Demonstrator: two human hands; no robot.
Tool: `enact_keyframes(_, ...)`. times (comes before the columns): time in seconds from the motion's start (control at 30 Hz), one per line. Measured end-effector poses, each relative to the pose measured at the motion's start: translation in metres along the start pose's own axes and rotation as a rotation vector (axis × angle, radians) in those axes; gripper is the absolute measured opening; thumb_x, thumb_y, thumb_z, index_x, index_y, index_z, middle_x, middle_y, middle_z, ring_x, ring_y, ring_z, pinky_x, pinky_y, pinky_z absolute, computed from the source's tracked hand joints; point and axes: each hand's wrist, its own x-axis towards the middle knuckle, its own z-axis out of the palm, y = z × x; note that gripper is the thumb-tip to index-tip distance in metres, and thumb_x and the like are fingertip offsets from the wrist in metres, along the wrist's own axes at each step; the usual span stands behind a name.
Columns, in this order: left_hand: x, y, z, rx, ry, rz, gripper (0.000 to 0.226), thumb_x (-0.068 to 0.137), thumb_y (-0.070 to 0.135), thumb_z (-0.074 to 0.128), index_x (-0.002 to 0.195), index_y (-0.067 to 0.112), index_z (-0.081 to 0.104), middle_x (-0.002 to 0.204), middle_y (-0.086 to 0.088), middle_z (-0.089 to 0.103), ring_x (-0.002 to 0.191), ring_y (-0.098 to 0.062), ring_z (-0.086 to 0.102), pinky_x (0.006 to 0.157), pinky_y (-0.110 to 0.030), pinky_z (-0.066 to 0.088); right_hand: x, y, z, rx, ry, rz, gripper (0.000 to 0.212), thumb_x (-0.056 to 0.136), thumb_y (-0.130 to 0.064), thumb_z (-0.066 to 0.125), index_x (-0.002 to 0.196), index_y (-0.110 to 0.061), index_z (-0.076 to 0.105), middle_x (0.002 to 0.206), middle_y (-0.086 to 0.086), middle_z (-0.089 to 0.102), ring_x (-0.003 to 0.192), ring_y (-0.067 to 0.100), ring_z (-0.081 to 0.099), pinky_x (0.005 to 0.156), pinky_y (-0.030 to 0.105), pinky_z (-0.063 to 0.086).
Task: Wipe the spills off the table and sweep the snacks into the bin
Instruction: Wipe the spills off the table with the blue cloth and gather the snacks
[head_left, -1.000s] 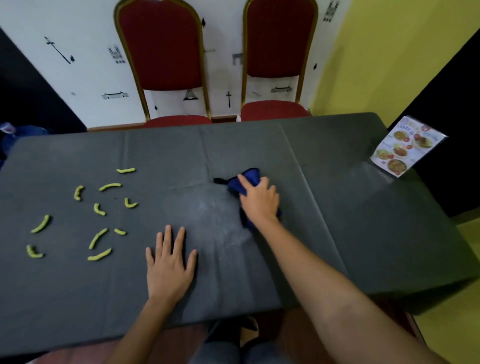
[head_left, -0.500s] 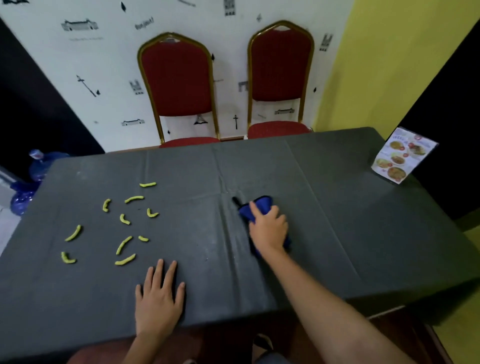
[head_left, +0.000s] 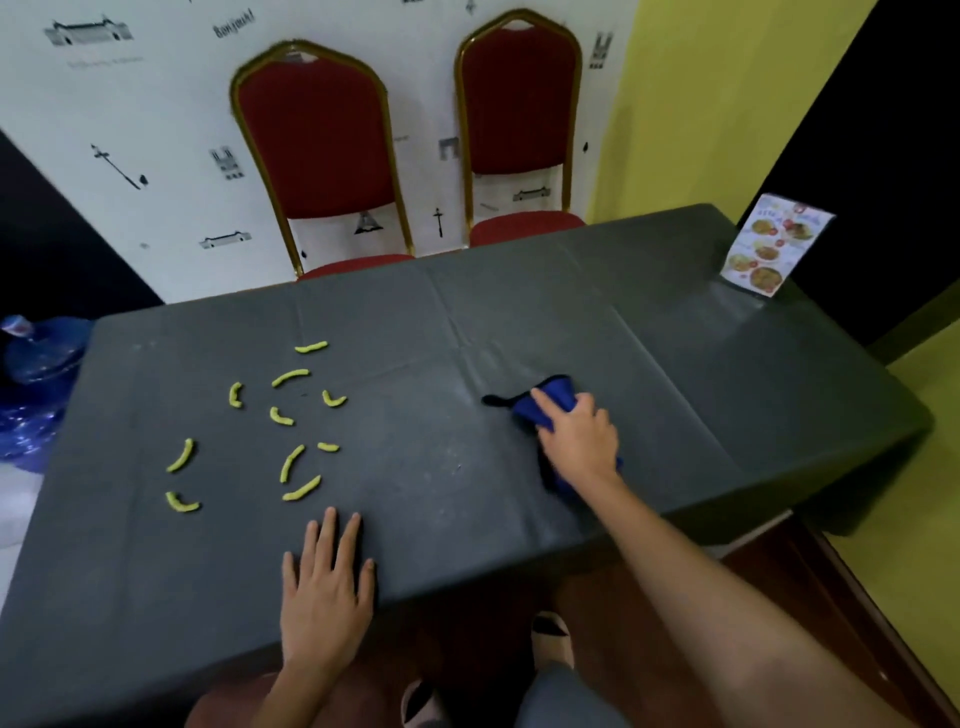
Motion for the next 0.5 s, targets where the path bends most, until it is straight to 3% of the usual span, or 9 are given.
enact_keyframes(0.1, -0.008, -0.025, -0.001, 0.004, -0.003, -0.001, 0.073, 0.083, 0.051, 0.01, 0.143, 0.02, 0.041, 0.153, -0.007, 0.031, 0.143, -0.029, 0.026, 0.112, -0.052, 0.023, -0.003, 0.01, 0.001, 0.003, 0.038, 0.157, 0.055, 0.092, -0.047, 0.052, 0.143, -0.047, 0.033, 0.127, 0.015, 0.042, 0.103, 0.038, 0.051, 0.088, 0.043, 0.044)
enact_keyframes(0.23, -0.01, -0.04, -0.001, 0.002, -0.035, 0.04, 0.078, 0.08, 0.055, 0.003, 0.147, 0.027, 0.029, 0.158, -0.001, 0.02, 0.146, -0.024, 0.016, 0.114, -0.05, 0.018, -0.02, -0.021, 0.009, -0.001, 0.038, 0.202, 0.055, 0.094, -0.046, 0.05, 0.145, -0.043, 0.031, 0.128, 0.018, 0.04, 0.1, 0.038, 0.049, 0.086, 0.042, 0.043)
enact_keyframes(0.33, -0.007, -0.041, 0.0, 0.002, -0.035, 0.057, 0.074, 0.083, 0.055, 0.004, 0.149, 0.028, 0.025, 0.158, -0.001, 0.017, 0.146, -0.025, 0.013, 0.114, -0.05, 0.017, -0.046, -0.07, 0.018, -0.008, 0.036, 0.123, 0.056, 0.092, -0.046, 0.051, 0.144, -0.045, 0.032, 0.13, 0.016, 0.039, 0.101, 0.036, 0.049, 0.086, 0.041, 0.043)
enact_keyframes(0.5, -0.009, -0.046, 0.007, 0.0, -0.023, 0.075, 0.057, 0.097, 0.045, 0.032, 0.15, 0.026, 0.021, 0.159, -0.003, 0.017, 0.146, -0.027, 0.013, 0.114, -0.051, 0.018, -0.096, -0.147, 0.037, 0.002, -0.039, -0.098, 0.056, 0.091, -0.043, 0.052, 0.143, -0.046, 0.029, 0.132, 0.015, 0.038, 0.101, 0.034, 0.046, 0.086, 0.042, 0.04)
